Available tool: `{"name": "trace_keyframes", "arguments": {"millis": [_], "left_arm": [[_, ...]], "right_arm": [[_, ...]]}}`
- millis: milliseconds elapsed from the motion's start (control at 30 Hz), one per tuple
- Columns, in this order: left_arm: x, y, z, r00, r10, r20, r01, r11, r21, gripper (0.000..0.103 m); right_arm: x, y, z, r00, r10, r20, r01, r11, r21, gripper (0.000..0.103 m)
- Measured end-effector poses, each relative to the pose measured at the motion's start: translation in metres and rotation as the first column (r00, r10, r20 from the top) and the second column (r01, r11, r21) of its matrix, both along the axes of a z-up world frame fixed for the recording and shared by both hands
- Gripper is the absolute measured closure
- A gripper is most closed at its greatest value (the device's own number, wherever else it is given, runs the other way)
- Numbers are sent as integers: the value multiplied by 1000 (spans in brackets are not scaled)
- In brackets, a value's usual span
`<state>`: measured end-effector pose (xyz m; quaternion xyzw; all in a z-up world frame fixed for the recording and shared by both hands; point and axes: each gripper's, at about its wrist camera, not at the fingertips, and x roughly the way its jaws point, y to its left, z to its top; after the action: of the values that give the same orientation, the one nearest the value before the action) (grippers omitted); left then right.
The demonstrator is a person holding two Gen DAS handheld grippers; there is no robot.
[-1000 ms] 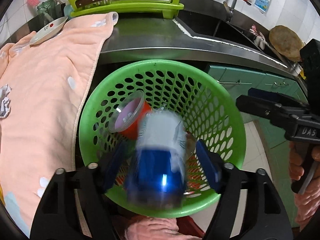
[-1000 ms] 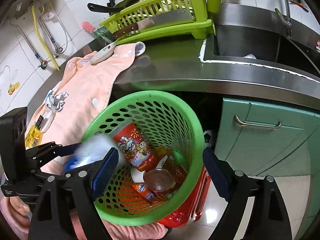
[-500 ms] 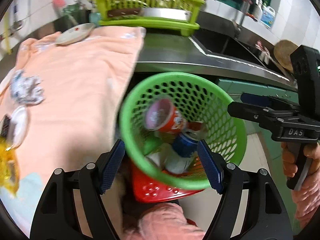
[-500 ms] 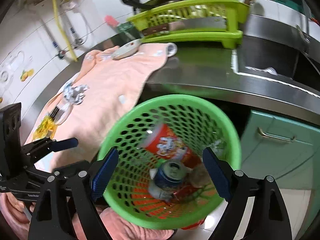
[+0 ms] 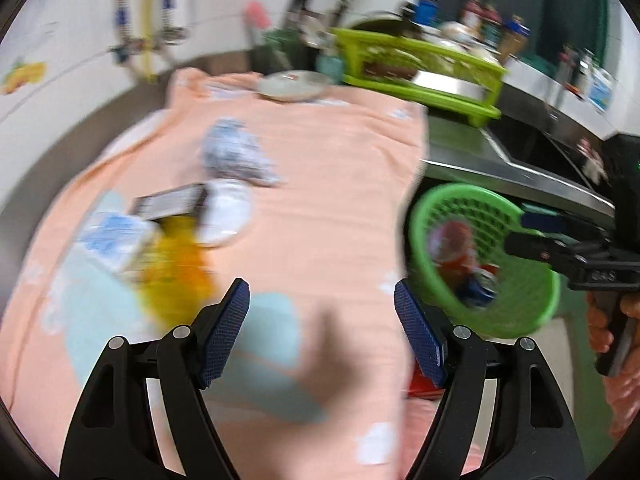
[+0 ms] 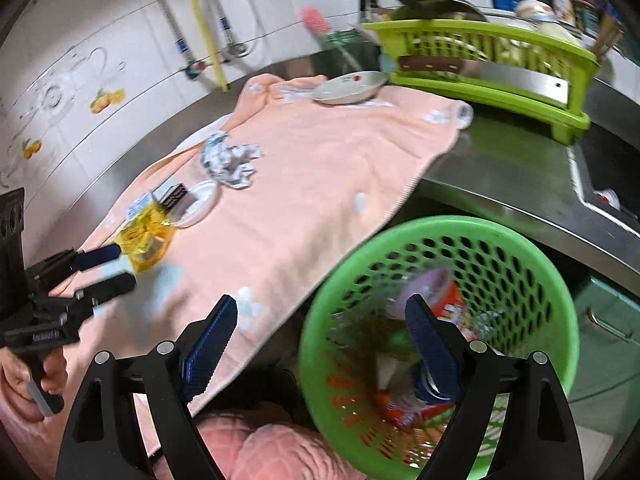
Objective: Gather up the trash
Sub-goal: 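Grasp the yellow snack bag with the left tool while the right grasps the crumpled foil wrapper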
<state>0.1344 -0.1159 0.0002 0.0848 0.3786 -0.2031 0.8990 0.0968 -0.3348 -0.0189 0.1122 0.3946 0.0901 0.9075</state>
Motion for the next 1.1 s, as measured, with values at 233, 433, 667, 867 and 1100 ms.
{"name": "trace_keyframes", "arguments": {"millis": [233, 433, 667, 867, 1100], "left_arm": [[30, 48, 1, 984, 174, 37, -175, 984, 37, 25], [56, 61, -21, 975, 218, -29, -216, 975, 51, 25], [73, 63, -37, 969, 238, -71, -235, 971, 51, 36], [77, 65, -43, 972, 208, -107, -207, 978, 22, 65], [72, 71, -40, 977, 182, -115, -184, 983, -11, 79]], "right_arm": [[13, 27, 1, 999, 52, -3, -52, 999, -2, 20], [25, 44, -1, 996, 88, -14, -88, 996, -9, 20], [41, 58, -4, 992, 120, -27, -121, 992, -26, 20], [61, 71, -1, 987, 156, -32, -157, 987, -31, 20], [100, 92, 7, 981, 193, -29, -194, 981, -28, 20]]}}
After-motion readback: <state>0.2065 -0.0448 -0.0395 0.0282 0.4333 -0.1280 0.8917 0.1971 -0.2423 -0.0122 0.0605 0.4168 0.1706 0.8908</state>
